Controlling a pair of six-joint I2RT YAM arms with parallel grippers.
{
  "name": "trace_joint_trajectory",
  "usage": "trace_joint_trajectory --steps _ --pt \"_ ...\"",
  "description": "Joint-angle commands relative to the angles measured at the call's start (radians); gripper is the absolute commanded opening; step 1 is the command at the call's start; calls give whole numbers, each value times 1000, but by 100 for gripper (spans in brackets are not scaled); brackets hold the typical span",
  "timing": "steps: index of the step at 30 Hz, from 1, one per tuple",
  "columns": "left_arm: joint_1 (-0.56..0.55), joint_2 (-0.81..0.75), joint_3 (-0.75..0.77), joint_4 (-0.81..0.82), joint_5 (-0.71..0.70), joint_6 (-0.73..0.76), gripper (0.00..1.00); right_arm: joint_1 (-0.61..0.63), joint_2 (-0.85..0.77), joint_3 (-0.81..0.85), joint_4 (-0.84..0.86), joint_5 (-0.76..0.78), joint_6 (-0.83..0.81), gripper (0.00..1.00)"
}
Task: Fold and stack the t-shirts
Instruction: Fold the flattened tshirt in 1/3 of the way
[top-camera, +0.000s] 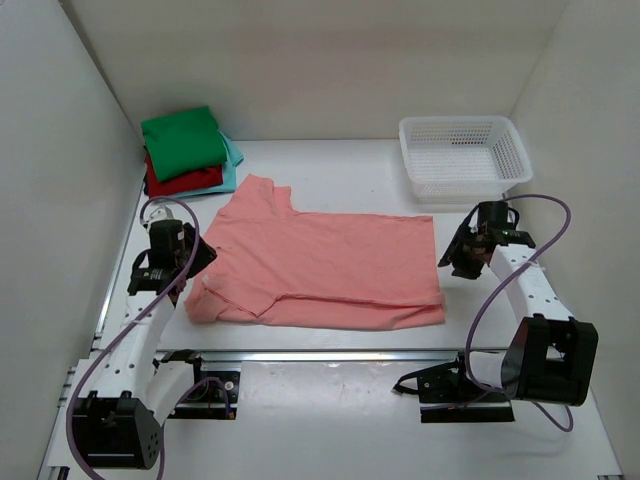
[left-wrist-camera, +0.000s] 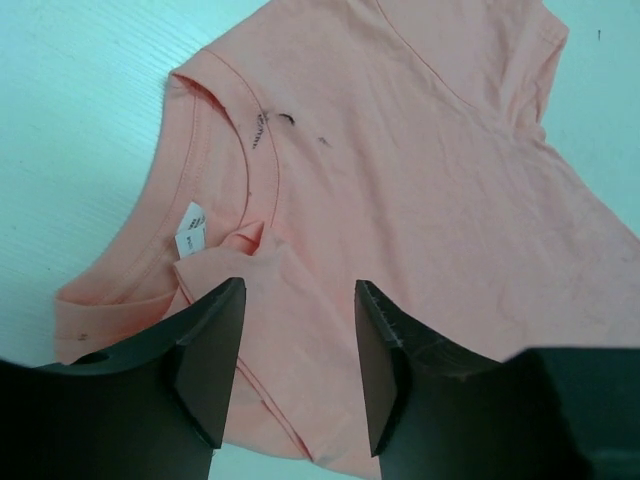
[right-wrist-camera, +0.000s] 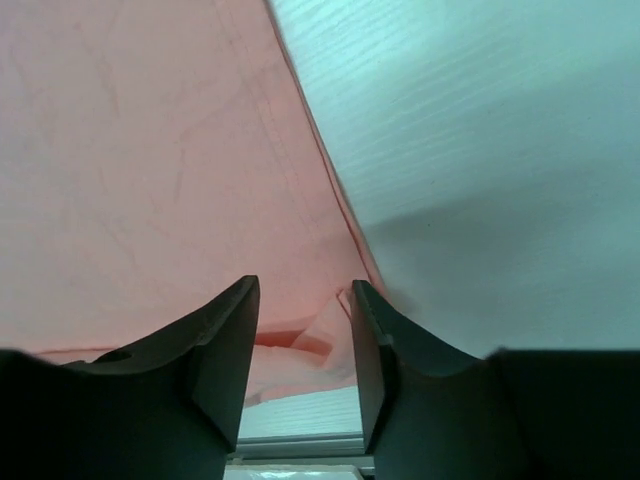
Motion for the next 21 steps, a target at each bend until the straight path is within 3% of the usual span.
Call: trace_joint_trajectory --steps 1,8,17,19,21 --pt "-2 -38 -45 2 -3 46 59 12 -32 -45 7 -14 -46 40" --pt "-10 -26 -169 60 11 46 66 15 -58 -114 -20 -55 -98 46" --pt "-36 137 -178 177 -3 29 63 54 -26 -157 -14 -92 -74 45" --pt "-42 160 -178 202 -1 29 59 57 -20 -162 -14 -103 -69 37" --pt "-47 171 -184 214 7 19 47 64 -22 -160 -17 -112 -61 16"
